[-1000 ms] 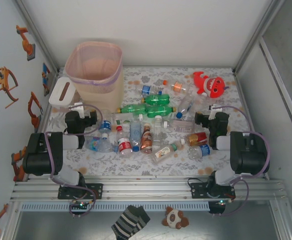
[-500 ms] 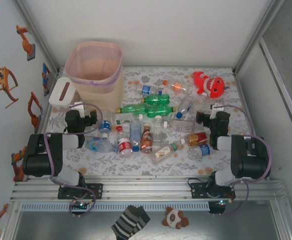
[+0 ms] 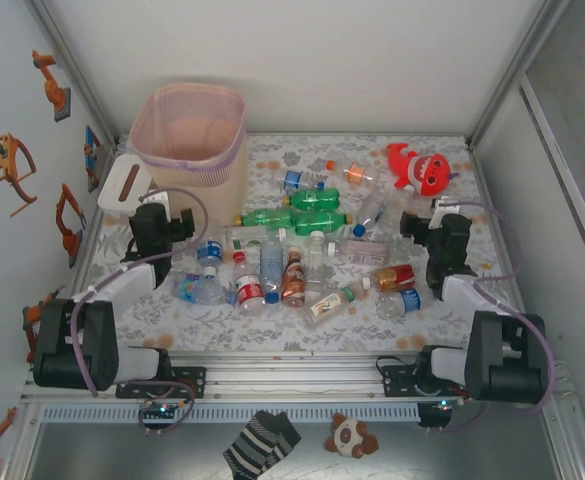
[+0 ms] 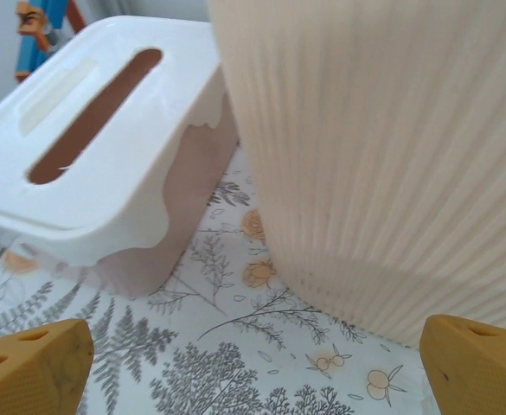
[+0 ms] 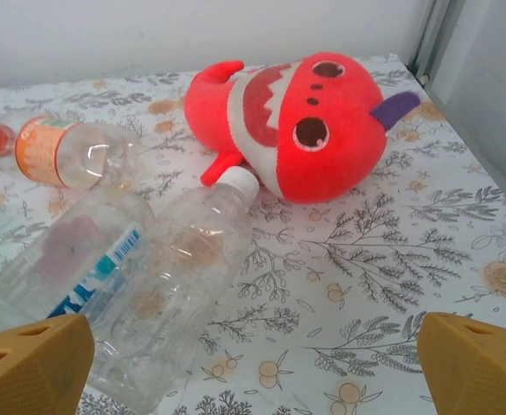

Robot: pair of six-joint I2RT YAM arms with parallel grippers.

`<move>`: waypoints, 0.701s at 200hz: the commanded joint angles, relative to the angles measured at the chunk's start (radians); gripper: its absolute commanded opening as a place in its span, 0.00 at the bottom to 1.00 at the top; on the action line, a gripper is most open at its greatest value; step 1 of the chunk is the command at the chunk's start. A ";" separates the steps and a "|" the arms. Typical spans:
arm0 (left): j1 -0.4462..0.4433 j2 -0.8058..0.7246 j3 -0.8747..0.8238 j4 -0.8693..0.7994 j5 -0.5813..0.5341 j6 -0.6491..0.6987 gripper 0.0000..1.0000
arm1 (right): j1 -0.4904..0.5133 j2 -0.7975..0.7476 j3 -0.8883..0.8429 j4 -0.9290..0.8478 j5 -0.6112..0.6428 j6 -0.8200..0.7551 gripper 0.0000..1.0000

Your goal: Put the plastic bottles in the bin

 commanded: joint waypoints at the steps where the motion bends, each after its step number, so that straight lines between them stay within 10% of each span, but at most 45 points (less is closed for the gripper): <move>1: -0.002 -0.082 0.060 -0.263 -0.055 -0.125 0.96 | -0.001 -0.052 0.068 -0.177 0.010 0.031 0.94; 69: 0.001 -0.213 0.231 -0.844 0.039 -0.407 0.96 | 0.000 -0.152 0.213 -0.568 0.040 0.110 0.93; 140: 0.002 -0.334 0.233 -1.096 0.148 -0.761 0.97 | 0.000 -0.212 0.293 -0.760 -0.029 0.194 0.89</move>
